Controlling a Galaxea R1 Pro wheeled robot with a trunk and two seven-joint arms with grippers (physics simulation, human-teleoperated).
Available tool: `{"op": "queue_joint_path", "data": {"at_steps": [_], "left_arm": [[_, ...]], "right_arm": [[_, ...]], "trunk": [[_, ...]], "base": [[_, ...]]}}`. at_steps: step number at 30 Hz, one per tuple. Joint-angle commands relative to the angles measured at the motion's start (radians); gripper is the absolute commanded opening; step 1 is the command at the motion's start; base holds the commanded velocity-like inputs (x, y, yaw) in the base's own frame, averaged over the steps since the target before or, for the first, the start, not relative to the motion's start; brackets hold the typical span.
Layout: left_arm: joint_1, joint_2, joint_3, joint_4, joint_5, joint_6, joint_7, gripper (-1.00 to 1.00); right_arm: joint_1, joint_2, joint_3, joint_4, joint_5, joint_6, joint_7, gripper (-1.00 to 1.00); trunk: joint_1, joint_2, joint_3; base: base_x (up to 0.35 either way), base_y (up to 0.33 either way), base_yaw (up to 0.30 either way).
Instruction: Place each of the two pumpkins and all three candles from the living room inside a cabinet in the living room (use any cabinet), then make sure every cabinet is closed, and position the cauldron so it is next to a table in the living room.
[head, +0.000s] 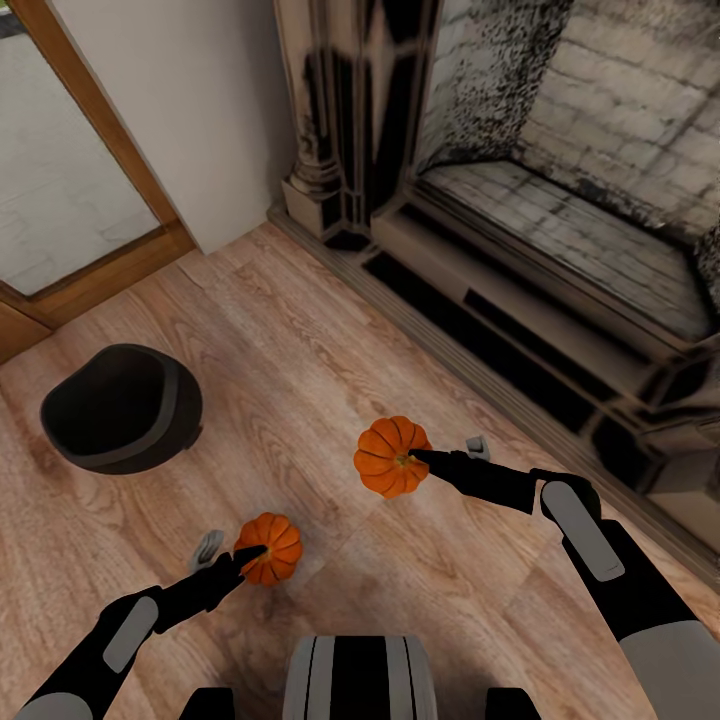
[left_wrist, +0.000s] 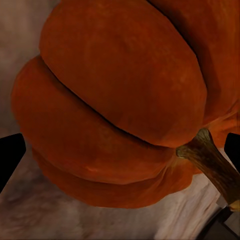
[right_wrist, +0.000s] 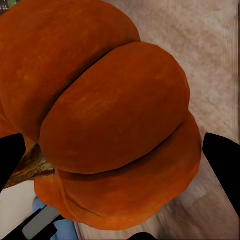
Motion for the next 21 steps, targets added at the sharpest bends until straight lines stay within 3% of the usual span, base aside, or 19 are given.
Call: {"op": "queue_joint_path", "data": {"at_steps": [1, 21], "left_arm": [[0.000, 0.000, 0.002, 0.000, 0.003, 0.007, -0.001, 1.00], [0.000, 0.003, 0.002, 0.000, 0.003, 0.009, -0.002, 1.00]], "right_arm": [[-0.001, -0.001, 0.001, 0.000, 0.002, 0.002, 0.003, -1.00], [-0.001, -0.001, 0.001, 0.000, 0.002, 0.002, 0.003, -1.00]], "trunk": [[0.000, 0.000, -0.001], [0.000, 0.000, -0.001]], "base": [[0.017, -0.046, 0.000], [0.012, -0.004, 0.000]]}}
